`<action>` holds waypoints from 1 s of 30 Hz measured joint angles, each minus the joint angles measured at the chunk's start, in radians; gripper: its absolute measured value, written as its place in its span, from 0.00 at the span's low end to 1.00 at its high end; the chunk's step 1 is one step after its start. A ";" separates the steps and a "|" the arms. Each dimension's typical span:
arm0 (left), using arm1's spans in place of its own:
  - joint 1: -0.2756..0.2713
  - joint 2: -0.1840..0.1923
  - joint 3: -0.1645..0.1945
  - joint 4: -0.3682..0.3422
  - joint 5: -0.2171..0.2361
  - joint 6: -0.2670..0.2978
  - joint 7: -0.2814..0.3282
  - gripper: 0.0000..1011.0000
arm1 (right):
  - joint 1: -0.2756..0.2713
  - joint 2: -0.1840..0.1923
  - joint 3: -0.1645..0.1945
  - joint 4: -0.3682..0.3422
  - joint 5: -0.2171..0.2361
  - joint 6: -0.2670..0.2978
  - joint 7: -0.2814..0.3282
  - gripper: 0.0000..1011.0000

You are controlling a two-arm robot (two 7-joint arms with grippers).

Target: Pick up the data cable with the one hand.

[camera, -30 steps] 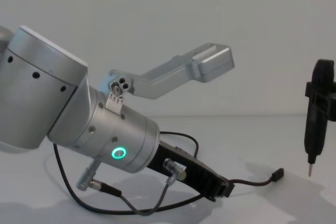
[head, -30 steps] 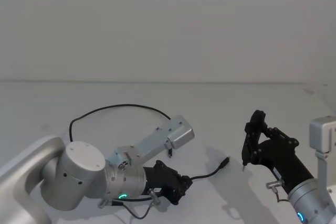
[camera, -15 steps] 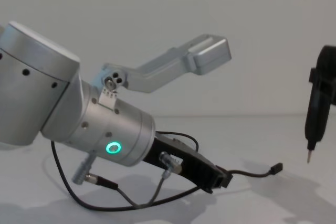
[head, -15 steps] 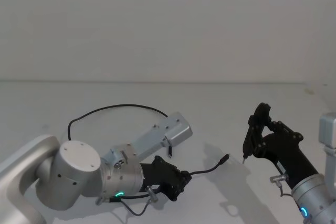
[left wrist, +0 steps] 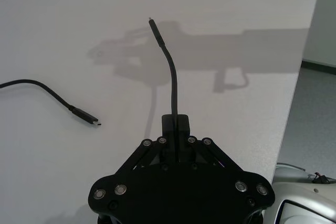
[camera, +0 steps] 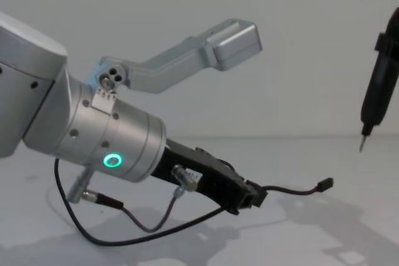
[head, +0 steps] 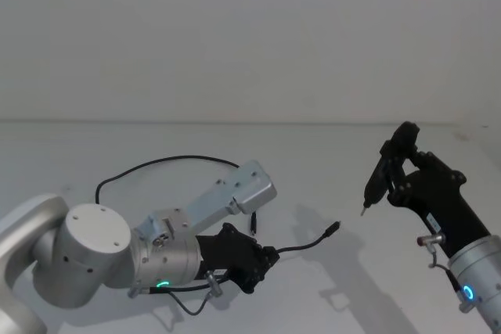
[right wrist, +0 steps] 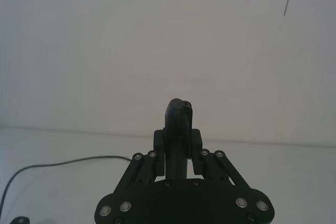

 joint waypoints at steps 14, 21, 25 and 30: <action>-0.007 0.020 -0.004 -0.019 -0.002 -0.008 -0.020 0.04 | 0.046 -0.005 0.022 0.027 0.043 0.010 0.048 0.28; -0.009 0.025 -0.005 -0.024 -0.003 -0.009 -0.025 0.04 | 0.069 -0.008 0.022 0.070 0.064 0.013 0.069 0.28; -0.009 0.026 -0.005 -0.025 -0.004 -0.010 -0.026 0.04 | 0.080 -0.009 0.019 0.094 0.075 0.014 0.080 0.28; -0.010 0.027 -0.006 -0.026 -0.004 -0.010 -0.027 0.04 | 0.096 -0.011 0.013 0.127 0.088 0.013 0.092 0.28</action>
